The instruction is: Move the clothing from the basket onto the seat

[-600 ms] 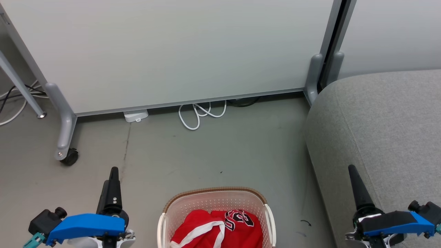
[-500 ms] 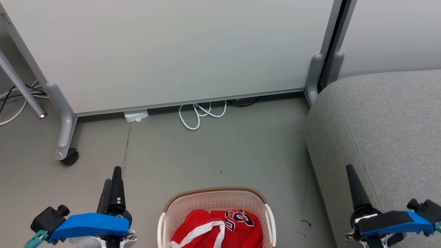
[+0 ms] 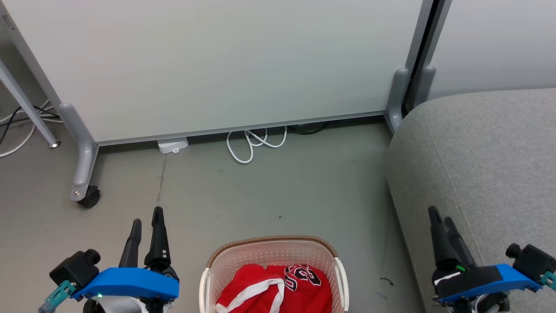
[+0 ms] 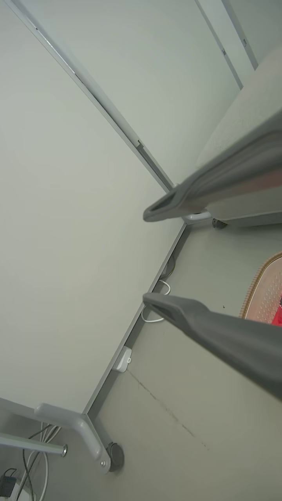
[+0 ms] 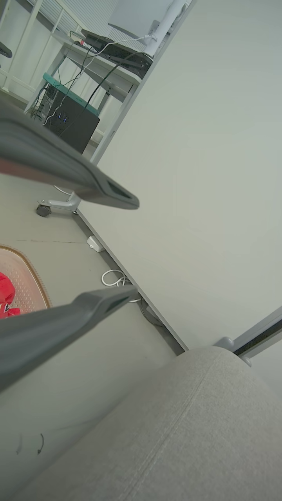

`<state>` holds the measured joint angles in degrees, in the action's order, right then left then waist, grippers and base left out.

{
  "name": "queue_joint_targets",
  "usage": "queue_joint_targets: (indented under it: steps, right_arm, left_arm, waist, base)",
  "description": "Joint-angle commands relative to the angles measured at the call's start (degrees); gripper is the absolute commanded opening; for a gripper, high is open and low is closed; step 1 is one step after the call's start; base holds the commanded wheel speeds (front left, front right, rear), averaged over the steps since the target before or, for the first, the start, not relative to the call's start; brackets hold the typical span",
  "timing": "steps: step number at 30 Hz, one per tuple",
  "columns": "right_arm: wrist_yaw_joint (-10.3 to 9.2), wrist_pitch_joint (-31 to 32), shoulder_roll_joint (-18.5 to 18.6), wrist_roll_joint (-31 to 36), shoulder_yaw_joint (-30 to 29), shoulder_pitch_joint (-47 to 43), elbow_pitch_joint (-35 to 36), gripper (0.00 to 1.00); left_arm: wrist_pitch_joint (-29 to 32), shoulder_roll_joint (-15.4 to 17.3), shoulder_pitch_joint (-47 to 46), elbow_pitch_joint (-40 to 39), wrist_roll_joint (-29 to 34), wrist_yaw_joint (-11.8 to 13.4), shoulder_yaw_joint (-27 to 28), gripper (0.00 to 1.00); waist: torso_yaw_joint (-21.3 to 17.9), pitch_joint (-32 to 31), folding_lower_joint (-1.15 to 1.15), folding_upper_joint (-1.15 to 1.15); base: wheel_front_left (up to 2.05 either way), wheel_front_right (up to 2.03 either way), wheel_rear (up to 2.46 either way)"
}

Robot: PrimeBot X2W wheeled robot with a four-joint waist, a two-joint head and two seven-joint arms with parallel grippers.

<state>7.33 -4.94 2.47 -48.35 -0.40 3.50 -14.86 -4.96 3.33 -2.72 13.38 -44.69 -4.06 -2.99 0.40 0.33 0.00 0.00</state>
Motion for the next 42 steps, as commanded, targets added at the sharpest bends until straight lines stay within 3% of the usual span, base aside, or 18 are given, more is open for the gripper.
queue_joint_targets:
  steps: [1,24,42]
  right_arm:
    - [0.15,-0.6,0.4,1.9,0.2,0.9,0.8,1.00]
    - [0.16,-2.9,0.5,17.0,1.4,0.5,0.0,1.00]
    - [0.18,-4.3,0.5,26.5,1.5,0.4,-0.4,1.00]
  left_arm:
    - [-0.6,0.6,-0.8,-0.9,2.0,0.2,-0.5,1.00]
    - [-4.3,0.9,-0.7,-0.1,17.3,0.5,-3.1,1.00]
    - [-6.7,0.4,-1.0,2.8,24.8,0.8,-4.1,1.00]
  waist:
    - [0.0,0.0,0.00,0.00]
    - [0.2,0.0,0.00,0.00]
    - [0.3,0.0,0.00,0.00]
  base:
    - [0.00,0.00,0.00]
    - [0.00,0.00,0.00]
    - [0.00,0.00,0.00]
